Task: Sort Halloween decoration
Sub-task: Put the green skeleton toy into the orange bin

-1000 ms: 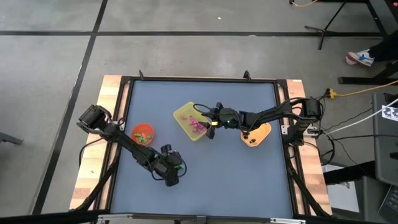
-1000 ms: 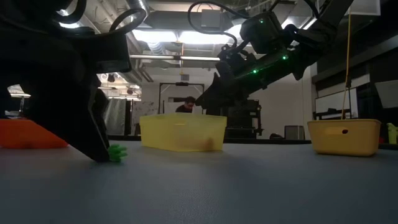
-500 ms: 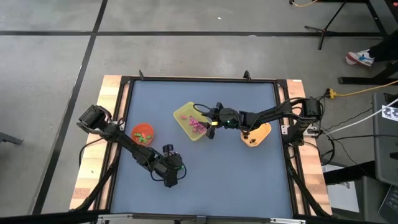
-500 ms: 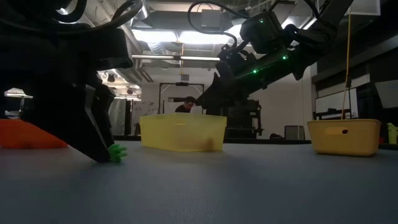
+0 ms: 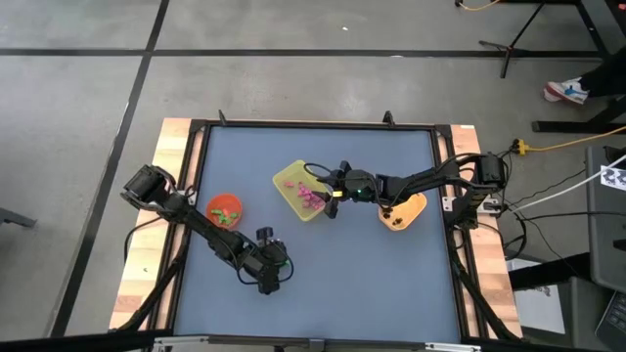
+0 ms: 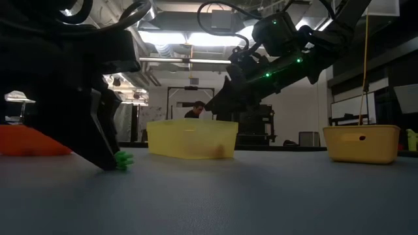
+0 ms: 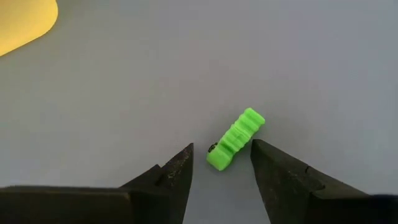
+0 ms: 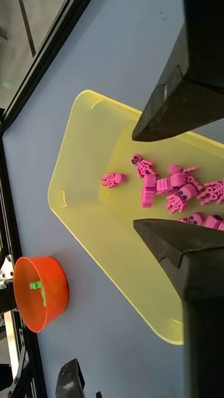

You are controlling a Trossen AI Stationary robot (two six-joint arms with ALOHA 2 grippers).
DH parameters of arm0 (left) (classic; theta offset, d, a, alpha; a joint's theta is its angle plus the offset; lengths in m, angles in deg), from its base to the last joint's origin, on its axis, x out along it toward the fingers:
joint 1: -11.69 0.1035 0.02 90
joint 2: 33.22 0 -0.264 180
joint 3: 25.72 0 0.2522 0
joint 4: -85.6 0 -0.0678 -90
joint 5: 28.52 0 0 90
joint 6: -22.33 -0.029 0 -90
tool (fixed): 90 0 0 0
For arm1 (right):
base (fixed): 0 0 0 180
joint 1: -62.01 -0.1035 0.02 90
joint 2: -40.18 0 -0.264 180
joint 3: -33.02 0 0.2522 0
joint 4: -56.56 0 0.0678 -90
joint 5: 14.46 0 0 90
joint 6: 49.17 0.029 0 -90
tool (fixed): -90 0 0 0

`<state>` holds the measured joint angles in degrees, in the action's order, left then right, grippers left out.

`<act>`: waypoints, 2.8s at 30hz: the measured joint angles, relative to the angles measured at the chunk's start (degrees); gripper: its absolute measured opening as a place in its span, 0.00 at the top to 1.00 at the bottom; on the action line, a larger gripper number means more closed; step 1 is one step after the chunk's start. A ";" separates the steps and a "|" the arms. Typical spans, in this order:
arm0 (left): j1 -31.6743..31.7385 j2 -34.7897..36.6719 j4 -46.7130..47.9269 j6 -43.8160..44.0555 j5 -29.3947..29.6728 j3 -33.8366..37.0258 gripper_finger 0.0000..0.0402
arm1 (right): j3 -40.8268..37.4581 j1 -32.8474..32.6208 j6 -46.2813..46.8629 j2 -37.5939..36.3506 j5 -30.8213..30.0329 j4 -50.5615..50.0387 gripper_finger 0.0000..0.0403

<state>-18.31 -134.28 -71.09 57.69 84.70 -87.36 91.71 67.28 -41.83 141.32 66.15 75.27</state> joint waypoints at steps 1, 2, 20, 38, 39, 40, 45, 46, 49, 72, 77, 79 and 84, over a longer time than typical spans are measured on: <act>0.00 0.00 -0.04 0.01 -0.10 0.00 0.63 | 0.00 -0.01 0.01 0.00 0.00 0.00 0.47; 0.00 0.00 -0.06 0.01 -0.19 0.00 0.65 | 0.00 -0.01 0.01 0.00 0.00 0.00 0.47; -0.02 0.02 -0.16 0.00 -1.64 0.00 0.93 | 0.00 -0.01 0.01 0.00 0.00 0.00 0.47; 3.39 11.50 5.40 -3.49 -2.06 0.11 0.96 | 0.01 0.01 -0.14 -5.37 7.51 -0.01 0.47; 4.00 13.32 6.51 -4.14 -1.81 0.08 0.96 | 0.04 -0.01 -0.18 -6.40 7.52 0.27 0.47; 4.52 15.08 8.10 -4.63 -1.66 0.07 0.96 | 0.04 -0.01 -0.20 -7.62 7.52 -0.22 0.47; 7.90 25.67 18.49 -5.58 -1.08 0.07 0.96 | 0.04 0.01 -1.78 -15.39 7.51 -4.30 0.47; 8.57 27.86 20.64 -5.58 -1.07 0.06 0.96 | 0.04 0.00 -2.65 -17.22 7.50 -5.44 0.47; 10.27 34.00 27.96 -5.30 -1.09 0.04 0.96 | 0.04 0.01 -4.65 -23.26 7.50 -10.90 0.47; 12.36 45.53 58.39 13.14 -1.98 7.07 0.96 | 0.02 0.01 -4.68 -63.12 7.50 -43.39 0.47; 12.35 45.55 58.09 14.35 -3.37 10.42 0.96 | 0.04 0.01 -4.64 -69.30 7.48 -45.80 0.47; 12.37 45.55 57.16 15.34 -3.41 11.39 0.96 | 0.04 0.01 -4.63 -71.38 7.48 -46.87 0.47; 12.37 45.57 56.22 15.79 -3.66 13.07 0.91 | 0.04 0.01 -4.62 -75.37 7.48 -49.41 0.47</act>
<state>-5.94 -88.71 -14.88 73.49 81.04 -74.29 91.75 67.29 -46.45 65.95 73.63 25.86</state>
